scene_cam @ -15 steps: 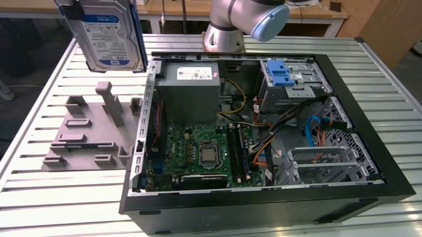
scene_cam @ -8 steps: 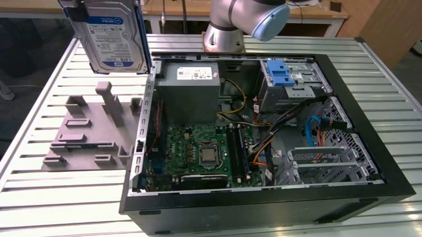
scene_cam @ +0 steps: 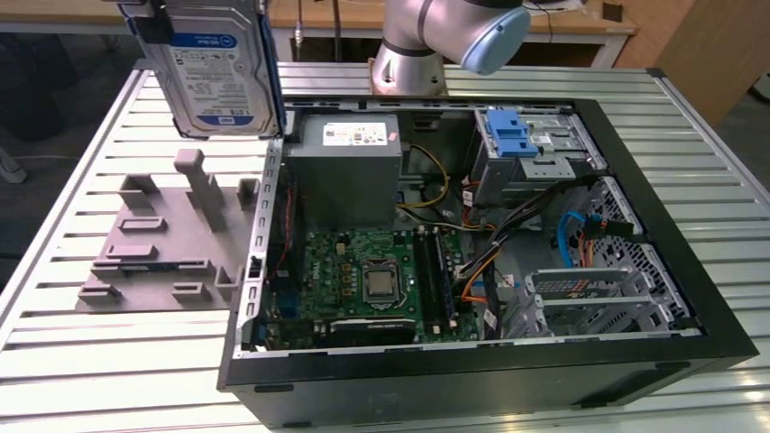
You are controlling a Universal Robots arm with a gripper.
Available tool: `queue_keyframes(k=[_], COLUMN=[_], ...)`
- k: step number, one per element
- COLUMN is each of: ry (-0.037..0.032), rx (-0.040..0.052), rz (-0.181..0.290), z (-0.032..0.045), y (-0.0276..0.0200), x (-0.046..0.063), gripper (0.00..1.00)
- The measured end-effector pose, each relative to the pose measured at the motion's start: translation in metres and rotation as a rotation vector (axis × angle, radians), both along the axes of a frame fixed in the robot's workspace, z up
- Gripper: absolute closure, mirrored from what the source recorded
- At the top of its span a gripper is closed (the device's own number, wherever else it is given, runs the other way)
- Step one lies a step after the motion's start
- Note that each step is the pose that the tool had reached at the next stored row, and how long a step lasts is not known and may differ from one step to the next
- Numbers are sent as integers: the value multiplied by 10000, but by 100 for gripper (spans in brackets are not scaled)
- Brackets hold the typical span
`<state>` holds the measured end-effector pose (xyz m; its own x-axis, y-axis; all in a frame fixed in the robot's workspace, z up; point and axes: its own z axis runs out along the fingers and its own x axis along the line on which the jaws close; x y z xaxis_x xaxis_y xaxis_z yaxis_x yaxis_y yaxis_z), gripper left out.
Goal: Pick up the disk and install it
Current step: 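Pick up the disk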
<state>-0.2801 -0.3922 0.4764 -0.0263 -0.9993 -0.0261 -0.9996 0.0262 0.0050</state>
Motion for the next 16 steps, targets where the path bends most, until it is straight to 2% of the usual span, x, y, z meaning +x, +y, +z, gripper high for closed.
queue_keyframes(k=[16], ry=[0], rx=[0], rz=[-1], z=[0], y=[-105], x=[246], gripper=[64])
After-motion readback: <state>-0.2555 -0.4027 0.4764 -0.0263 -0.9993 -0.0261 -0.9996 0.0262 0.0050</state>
